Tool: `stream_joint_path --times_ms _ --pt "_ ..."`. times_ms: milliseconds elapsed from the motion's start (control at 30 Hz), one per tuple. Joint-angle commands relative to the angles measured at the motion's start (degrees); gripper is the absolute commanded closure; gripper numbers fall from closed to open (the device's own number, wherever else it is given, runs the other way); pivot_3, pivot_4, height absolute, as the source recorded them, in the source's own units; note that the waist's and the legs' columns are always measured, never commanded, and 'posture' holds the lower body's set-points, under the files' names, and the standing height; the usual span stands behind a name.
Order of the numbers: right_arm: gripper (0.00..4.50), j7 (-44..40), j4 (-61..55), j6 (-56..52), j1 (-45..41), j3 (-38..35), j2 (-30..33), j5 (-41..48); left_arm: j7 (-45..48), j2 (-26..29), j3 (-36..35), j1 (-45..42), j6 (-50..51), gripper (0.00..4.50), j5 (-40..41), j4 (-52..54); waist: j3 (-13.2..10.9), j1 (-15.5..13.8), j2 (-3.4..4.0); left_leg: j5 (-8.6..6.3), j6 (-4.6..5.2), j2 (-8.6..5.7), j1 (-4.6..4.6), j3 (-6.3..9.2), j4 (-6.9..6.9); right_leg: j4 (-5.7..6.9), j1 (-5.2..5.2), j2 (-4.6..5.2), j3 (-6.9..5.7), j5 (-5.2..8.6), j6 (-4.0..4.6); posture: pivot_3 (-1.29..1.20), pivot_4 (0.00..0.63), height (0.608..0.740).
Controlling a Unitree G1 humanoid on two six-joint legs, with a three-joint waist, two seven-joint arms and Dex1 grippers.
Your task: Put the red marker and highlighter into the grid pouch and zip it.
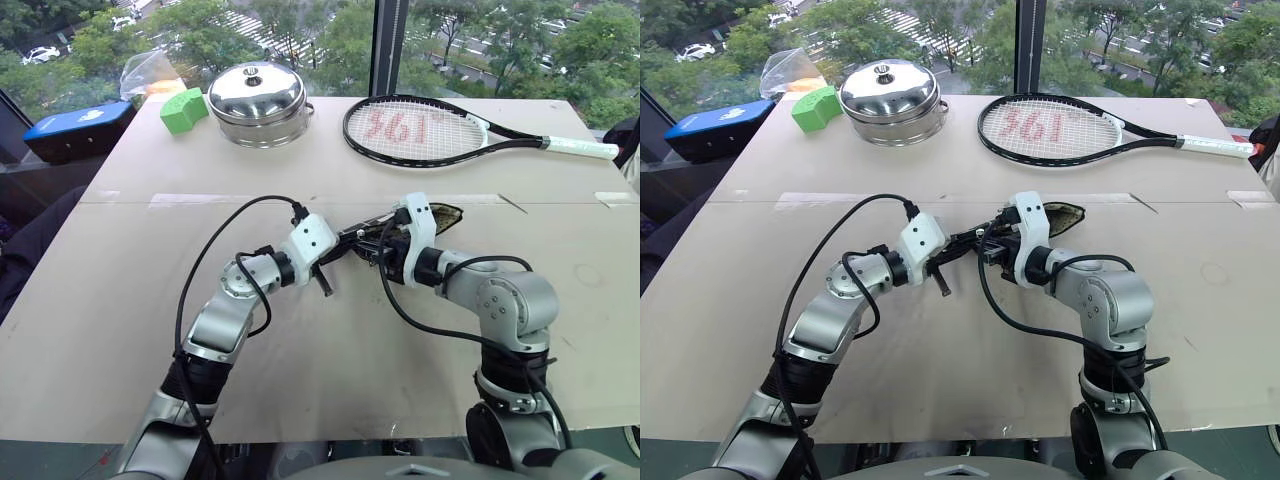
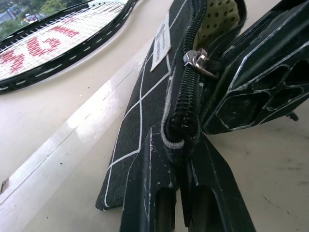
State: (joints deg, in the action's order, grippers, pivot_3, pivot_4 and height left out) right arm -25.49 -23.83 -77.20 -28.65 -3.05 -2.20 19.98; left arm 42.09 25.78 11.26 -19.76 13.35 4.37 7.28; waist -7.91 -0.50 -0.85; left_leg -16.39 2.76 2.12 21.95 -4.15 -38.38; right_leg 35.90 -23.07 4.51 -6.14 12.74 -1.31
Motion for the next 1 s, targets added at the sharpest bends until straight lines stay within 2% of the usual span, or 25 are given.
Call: stream_joint_path --times_ms 33,200,300,367,533,633,667,733,800,833,867,900,1000 --pt "4.46 1.0 -4.4 -0.6 0.0 -3.3 3.5 2.1 0.6 0.9 -0.1 0.7 -1.4 4.50 -0.1 2.6 0.0 0.0 0.00 0.00 0.00 0.00 0.00 0.00 0.00 0.00 0.00 0.00 0.00 0.00 0.00 0.00 0.150 0.740" --pt "4.46 1.5 -4.7 -3.1 1.4 -13.7 15.8 2.2 0.4 2.3 -1.3 1.4 -2.2 4.50 -0.3 1.8 0.0 -0.4 0.01 -0.01 0.01 -0.01 0.03 -0.01 -0.01 -0.04 0.00 0.05 -0.02 0.00 0.00 0.00 0.150 0.740" --pt "4.46 0.4 -1.9 -1.9 4.7 -16.6 28.3 0.6 0.3 2.7 -1.5 1.5 -3.2 4.50 -0.6 0.8 0.0 -0.4 0.02 -0.03 0.06 -0.04 0.04 -0.03 0.00 -0.06 0.01 0.10 -0.02 0.00 0.00 0.00 0.150 0.740" --pt "4.46 -0.1 -0.7 -0.5 7.1 -17.0 33.6 0.5 0.5 2.8 -1.0 1.4 -4.2 4.50 -0.9 -0.2 0.0 -0.4 0.03 -0.15 0.25 -0.04 0.04 -0.03 0.02 -0.09 0.01 0.10 -0.02 0.01 0.00 0.00 0.150 0.740" --pt "4.46 -0.7 -2.3 0.8 9.7 -15.4 35.3 3.3 1.5 3.2 0.6 0.3 -7.7 4.50 -2.3 -2.6 0.0 0.4 0.03 -0.17 0.29 0.05 -0.15 -0.03 0.11 -0.04 0.00 -0.19 0.36 0.01 0.00 0.00 0.150 0.740" --pt "4.46 -3.2 -6.3 6.5 14.6 -11.9 37.5 3.5 2.2 4.5 1.9 -1.4 -13.3 4.50 -5.0 -6.4 0.0 0.1 0.05 -0.17 0.30 0.11 -0.14 0.01 0.10 -0.05 -0.02 -0.25 0.51 0.01 0.01 0.00 0.150 0.740" --pt "4.46 -3.8 -7.0 9.4 16.4 -10.8 39.0 2.5 3.8 4.7 1.5 -1.3 -14.8 4.50 -3.5 -6.8 0.0 -0.1 0.05 -0.17 0.30 0.11 -0.11 0.00 0.09 -0.05 -0.05 -0.25 0.53 0.01 0.01 0.00 0.150 0.740" --pt "3.88 -4.8 -7.6 13.5 19.5 -10.7 40.4 2.3 5.5 4.9 0.3 -1.1 -16.2 4.50 -1.3 -7.8 0.0 -0.3 0.04 -0.18 0.30 0.09 -0.09 -0.04 0.09 -0.11 -0.06 -0.21 0.57 0.02 0.00 0.00 0.150 0.740" --pt "3.21 -7.4 -8.3 17.9 23.2 -11.7 42.3 2.5 7.4 6.0 -1.3 -0.2 -16.1 3.84 0.9 -7.5 0.0 -0.3 0.03 -0.18 0.31 0.04 -0.06 -0.11 0.06 -0.15 -0.06 -0.14 0.61 0.02 -0.01 0.00 0.150 0.740" --pt "2.70 -9.4 -9.2 21.1 25.8 -12.6 43.5 2.5 8.6 6.8 -2.5 0.8 -15.6 3.63 2.7 -6.7 0.0 -0.4 0.03 -0.19 0.32 0.02 -0.04 -0.15 0.04 -0.17 -0.07 -0.11 0.62 0.01 -0.01 0.00 0.150 0.740" --pt "2.18 -11.7 -10.1 24.0 28.6 -14.2 44.3 3.2 9.8 7.7 -4.0 2.1 -14.1 3.08 5.0 -5.5 0.0 -0.3 0.01 -0.19 0.33 0.02 -0.02 -0.14 0.04 -0.20 -0.07 -0.08 0.64 0.02 -0.02 0.00 0.150 0.740" --pt "1.90 -13.7 -10.9 26.4 31.1 -16.0 44.7 4.0 11.2 8.7 -5.4 3.6 -12.0 2.76 7.6 -4.1 0.0 -0.3 0.01 -0.19 0.33 0.02 -0.03 -0.13 0.04 -0.21 -0.06 -0.07 0.63 0.02 -0.03 0.00 0.150 0.740" --pt "0.58 -20.9 -12.2 35.8 40.3 -22.9 46.0 5.0 16.6 14.0 -10.8 11.0 -2.0 1.53 17.7 2.2 0.0 -0.2 0.01 -0.19 0.30 0.07 -0.08 -0.11 0.09 -0.19 -0.06 -0.07 0.63 0.05 -0.09 0.00 0.150 0.740"
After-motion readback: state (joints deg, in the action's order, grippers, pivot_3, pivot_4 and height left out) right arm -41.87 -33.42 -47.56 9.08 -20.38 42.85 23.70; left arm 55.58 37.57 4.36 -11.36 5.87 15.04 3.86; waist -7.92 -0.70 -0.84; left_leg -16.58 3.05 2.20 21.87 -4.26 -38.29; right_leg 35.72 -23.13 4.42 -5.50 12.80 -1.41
